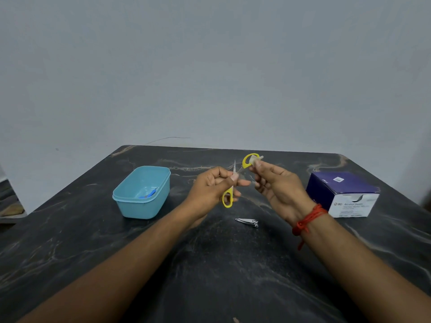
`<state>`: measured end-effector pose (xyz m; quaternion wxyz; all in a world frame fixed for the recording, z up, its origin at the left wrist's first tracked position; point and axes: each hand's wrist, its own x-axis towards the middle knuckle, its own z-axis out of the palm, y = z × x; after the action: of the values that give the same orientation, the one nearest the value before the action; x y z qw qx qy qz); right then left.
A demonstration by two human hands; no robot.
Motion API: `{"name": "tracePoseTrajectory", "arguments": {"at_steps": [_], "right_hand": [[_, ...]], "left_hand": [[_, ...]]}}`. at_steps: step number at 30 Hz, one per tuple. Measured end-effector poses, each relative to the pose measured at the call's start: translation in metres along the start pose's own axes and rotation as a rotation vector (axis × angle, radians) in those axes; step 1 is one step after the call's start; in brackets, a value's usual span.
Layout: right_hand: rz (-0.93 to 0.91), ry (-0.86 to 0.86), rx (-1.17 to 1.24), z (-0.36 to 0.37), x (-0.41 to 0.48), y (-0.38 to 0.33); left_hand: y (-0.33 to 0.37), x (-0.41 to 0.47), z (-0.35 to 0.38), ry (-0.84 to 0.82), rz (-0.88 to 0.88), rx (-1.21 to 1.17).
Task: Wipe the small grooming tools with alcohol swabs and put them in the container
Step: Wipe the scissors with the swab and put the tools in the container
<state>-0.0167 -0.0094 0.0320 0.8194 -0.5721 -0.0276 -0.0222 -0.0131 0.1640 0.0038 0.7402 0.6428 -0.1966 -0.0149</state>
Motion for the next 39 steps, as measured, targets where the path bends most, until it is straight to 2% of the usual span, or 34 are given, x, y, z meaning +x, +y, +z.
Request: {"name": "tracePoseTrajectory", "arguments": {"at_steps": [6,15,25,29,31,34,36,39], "right_hand": [[0.045,0.036,-0.157,0.005,-0.001,0.012],[0.007,0.039,-0.26,0.01,-0.006,0.018],[-0.004,0.184,-0.133,-0.005,0.006,0.009],[-0.019,0.175,-0.211,-0.012,0.009,0.004],[-0.092,0.177,-0.279,-0.012,0.01,0.002],[-0.352,0.188,-0.436,-0.016,0.014,0.001],[-0.6,0.209,-0.755,-0.021,0.019,0.003],[-0.935,0.146,-1.259,-0.024,0.016,0.002]], "left_hand": [[-0.002,-0.002,0.005,0.037,-0.043,-0.035],[-0.002,-0.005,0.012,0.08,-0.065,-0.024],[0.0,-0.006,0.011,0.036,-0.073,0.019],[0.002,-0.005,0.007,0.065,-0.082,0.044],[0.003,-0.002,0.002,0.11,-0.081,0.052],[0.004,0.001,-0.006,0.213,-0.07,0.075],[0.005,0.002,-0.01,0.266,-0.065,0.085],[0.007,0.002,-0.012,0.27,-0.069,0.099]]}}
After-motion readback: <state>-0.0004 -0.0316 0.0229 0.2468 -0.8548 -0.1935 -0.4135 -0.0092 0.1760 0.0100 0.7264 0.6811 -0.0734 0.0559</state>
